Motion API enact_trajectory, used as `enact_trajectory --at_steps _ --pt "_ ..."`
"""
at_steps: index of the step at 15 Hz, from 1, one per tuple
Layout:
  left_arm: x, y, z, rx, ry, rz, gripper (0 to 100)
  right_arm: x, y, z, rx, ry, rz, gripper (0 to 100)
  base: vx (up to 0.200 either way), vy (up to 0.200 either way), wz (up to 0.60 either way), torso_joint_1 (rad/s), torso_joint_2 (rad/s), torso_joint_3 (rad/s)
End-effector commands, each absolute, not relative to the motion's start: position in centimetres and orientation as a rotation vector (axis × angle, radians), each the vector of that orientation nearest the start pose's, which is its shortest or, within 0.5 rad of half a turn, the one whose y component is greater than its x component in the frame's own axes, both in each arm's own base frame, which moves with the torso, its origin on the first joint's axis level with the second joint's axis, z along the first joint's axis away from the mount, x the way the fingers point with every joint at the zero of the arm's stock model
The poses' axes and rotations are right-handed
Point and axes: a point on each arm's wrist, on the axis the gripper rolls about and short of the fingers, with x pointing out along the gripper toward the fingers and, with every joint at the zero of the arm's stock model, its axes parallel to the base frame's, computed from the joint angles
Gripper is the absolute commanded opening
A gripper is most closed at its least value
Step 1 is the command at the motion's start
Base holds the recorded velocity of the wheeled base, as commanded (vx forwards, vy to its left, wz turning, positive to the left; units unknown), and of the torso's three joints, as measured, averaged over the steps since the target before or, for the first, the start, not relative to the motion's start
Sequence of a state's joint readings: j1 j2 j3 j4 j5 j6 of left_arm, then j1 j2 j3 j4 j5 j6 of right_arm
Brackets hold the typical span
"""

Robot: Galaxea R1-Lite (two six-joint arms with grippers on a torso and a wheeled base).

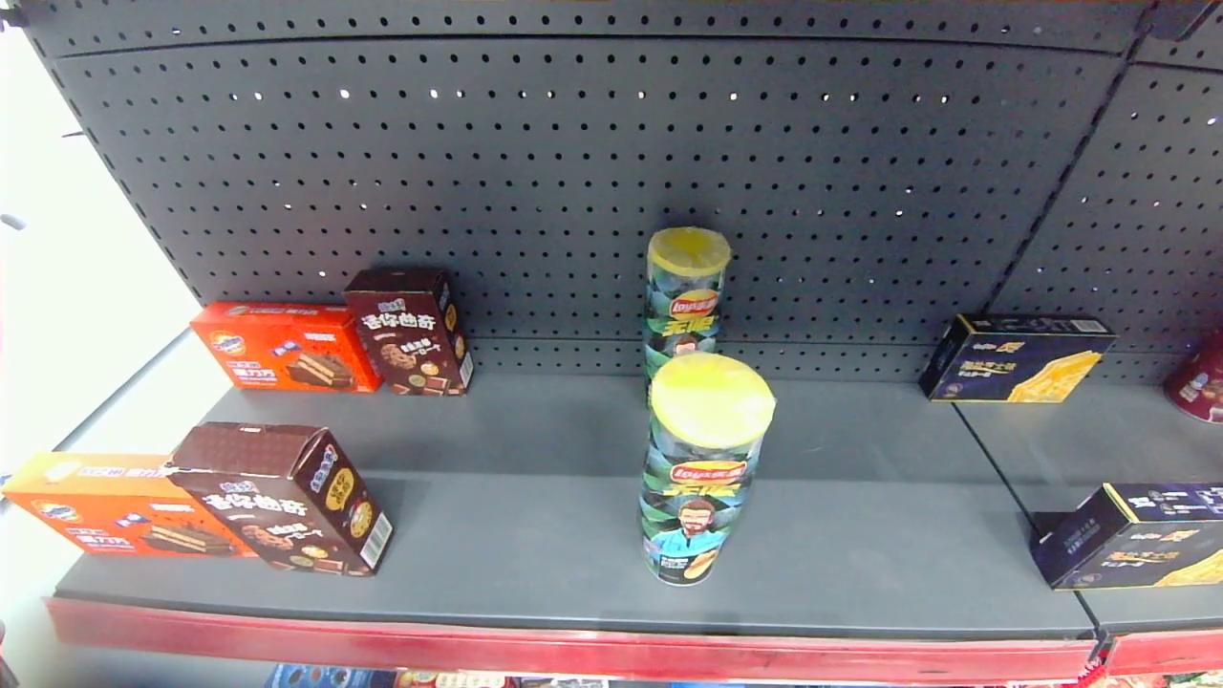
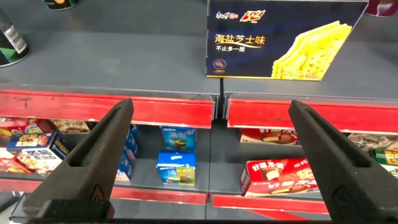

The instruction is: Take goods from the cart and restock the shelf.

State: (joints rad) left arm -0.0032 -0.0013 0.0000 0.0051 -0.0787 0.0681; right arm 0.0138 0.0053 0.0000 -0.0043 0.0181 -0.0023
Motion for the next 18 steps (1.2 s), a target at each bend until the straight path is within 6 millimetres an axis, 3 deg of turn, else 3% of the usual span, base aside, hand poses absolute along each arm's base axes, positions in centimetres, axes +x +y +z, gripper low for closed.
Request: enact_trajectory --at_steps 1,18 --pt "-2.29 -0.17 7.5 0.066 0.002 -0.081 100 -2.22 0.01 7.61 -0.003 0.003 0.032 100 0.0 -0.2 0.0 0.007 0.01 -0.002" --pt "-2.29 -0.16 7.49 0.058 0.004 -0.077 100 -2.22 0.01 7.6 -0.002 0.005 0.032 100 0.0 0.0 0.0 0.0 0.0 0.0"
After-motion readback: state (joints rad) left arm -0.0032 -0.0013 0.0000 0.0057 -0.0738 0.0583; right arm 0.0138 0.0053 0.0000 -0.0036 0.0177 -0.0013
